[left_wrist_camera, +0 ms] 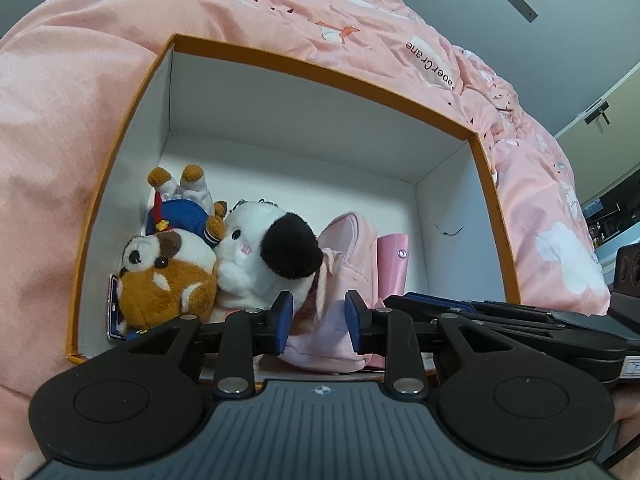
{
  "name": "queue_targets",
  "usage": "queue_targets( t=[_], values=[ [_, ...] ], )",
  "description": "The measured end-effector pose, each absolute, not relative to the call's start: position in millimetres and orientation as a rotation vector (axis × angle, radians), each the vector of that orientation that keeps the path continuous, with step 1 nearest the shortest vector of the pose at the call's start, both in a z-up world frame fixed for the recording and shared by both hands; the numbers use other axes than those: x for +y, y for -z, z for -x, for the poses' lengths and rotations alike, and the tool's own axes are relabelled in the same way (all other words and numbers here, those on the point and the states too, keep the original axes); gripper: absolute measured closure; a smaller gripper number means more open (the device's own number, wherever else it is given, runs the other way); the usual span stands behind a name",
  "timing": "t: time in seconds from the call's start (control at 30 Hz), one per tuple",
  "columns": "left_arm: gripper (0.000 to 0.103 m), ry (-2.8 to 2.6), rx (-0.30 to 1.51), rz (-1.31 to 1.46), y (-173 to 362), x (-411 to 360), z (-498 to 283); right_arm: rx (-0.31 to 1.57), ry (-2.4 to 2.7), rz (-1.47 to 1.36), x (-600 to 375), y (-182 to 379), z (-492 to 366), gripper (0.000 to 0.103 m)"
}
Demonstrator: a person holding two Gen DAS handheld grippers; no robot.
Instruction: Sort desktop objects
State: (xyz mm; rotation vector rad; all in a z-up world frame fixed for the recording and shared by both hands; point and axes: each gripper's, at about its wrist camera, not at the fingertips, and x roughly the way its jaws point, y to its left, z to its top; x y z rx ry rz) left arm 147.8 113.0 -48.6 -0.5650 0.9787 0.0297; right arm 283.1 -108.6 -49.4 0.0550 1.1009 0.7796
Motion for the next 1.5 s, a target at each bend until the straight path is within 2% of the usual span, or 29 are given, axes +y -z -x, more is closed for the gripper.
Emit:
queue_targets(
  t=[0.33, 0.43, 0.47, 0.6, 0.73, 1.5],
  values=[
    [0.071, -0.016, 0.989, 0.553, 50, 109, -151, 1.132, -0.744, -0.040, -99, 63, -288, 0.070],
    [0.072, 0.004, 1.005, 0.581, 53, 110, -152, 1.129, -0.744, -0.012, -96, 62, -288, 0.076],
    [0.075, 0.019, 1.012, 0.601, 55, 110, -153, 1.113, -0.753, 0.039, -93, 58, -286, 0.078],
    [0.076, 0.022, 1.015, 0.598, 55, 104, -155, 1.109, -0.784, 0.204, -79, 48, -285, 0.078],
    [0.076, 0.011, 1.009, 0.630, 57, 107, -155, 1.169, -0.789, 0.178, -76, 53, -296, 0.078],
    [0.075, -0.017, 0.984, 0.687, 59, 119, -154, 1.133, -0.747, 0.144, -81, 46, -282, 0.069]
  ],
)
